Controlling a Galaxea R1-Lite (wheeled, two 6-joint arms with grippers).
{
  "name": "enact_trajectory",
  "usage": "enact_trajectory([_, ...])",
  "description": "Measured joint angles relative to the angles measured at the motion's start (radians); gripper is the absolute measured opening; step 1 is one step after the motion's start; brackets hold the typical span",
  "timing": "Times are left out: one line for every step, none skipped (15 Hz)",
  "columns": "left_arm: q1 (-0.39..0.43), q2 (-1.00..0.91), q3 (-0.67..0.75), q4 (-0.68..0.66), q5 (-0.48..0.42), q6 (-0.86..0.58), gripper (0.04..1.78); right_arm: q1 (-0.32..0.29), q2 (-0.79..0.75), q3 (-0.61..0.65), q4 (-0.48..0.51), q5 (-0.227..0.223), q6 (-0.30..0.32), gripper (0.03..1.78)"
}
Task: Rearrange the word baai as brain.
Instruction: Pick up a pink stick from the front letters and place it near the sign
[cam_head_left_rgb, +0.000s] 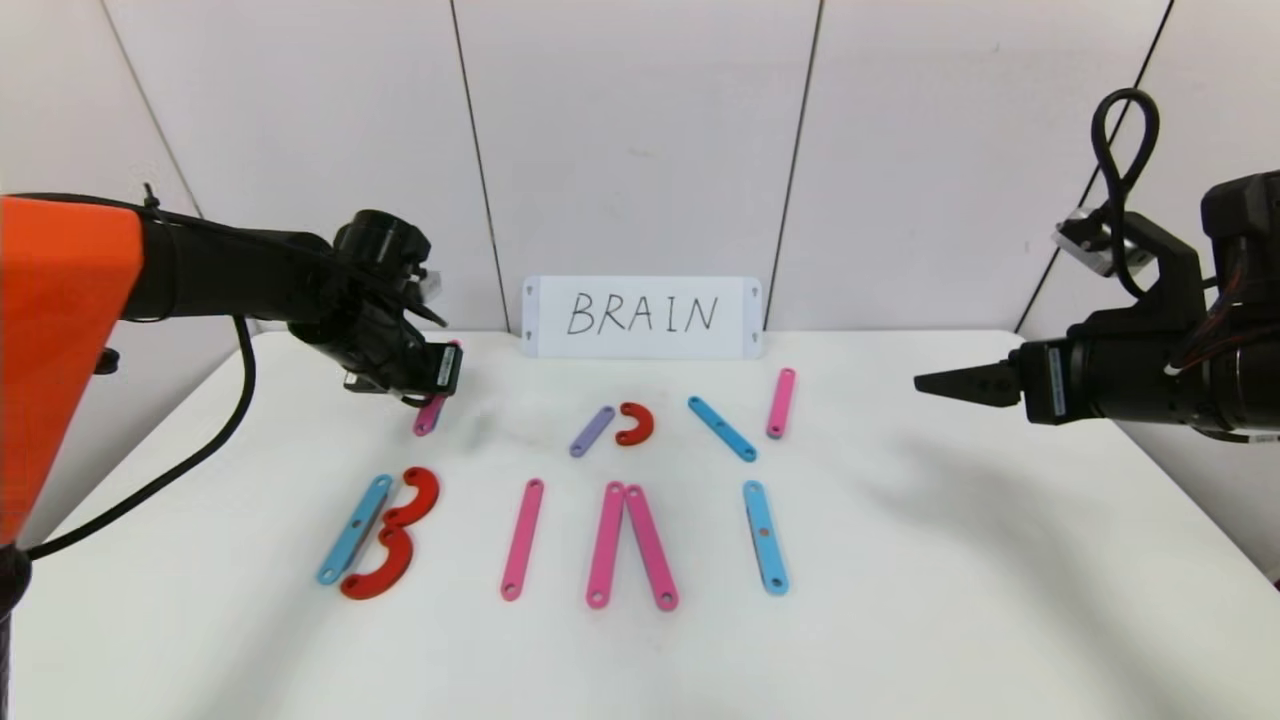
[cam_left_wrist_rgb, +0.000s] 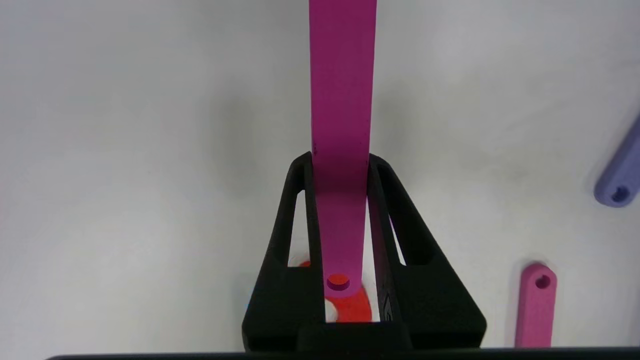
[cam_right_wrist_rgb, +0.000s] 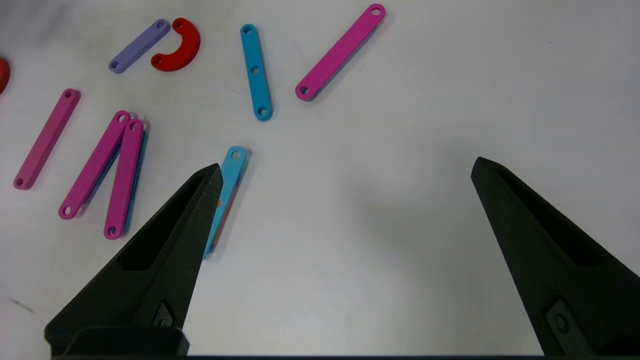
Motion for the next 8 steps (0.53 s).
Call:
enact_trajectory([0.01,0.024,-0.022,0.006,0.0,-0.002,0.31,0.0,0.0,0.0,0.0,0.0,0.0,1.74])
enact_trajectory([0.016,0.044,-0.037,0.007,0.001,-0.003,0.31,0.0,0.001,0.0,0.0,0.0,0.0,1.74])
enact_trajectory([0.019,0.062,-0.047,0.007,0.001,-0.004,0.31,0.001,0.001,0.0,0.0,0.0,0.0,1.74])
enact_trajectory([0.02,0.08,-0.055,0.006,0.0,-0.004,0.31,0.001,0.002,0.003,-0.001,0.0,0.0,1.74])
enact_trajectory([0.022,0.096,-0.064,0.006,0.0,-0.005,0.31,0.001,0.002,0.003,-0.001,0.0,0.0,1.74])
enact_trajectory([0.024,0.108,-0.071,0.005,0.0,-0.008,0.31,0.001,0.002,0.004,-0.001,-0.001,0.0,1.74])
enact_trajectory([0.026,0.116,-0.076,0.003,0.0,-0.011,0.31,0.002,0.002,0.005,-0.001,-0.001,0.0,1.74])
enact_trajectory([0.027,0.123,-0.079,0.0,0.001,-0.016,0.31,0.003,0.002,0.005,-0.001,-0.001,0.0,1.74])
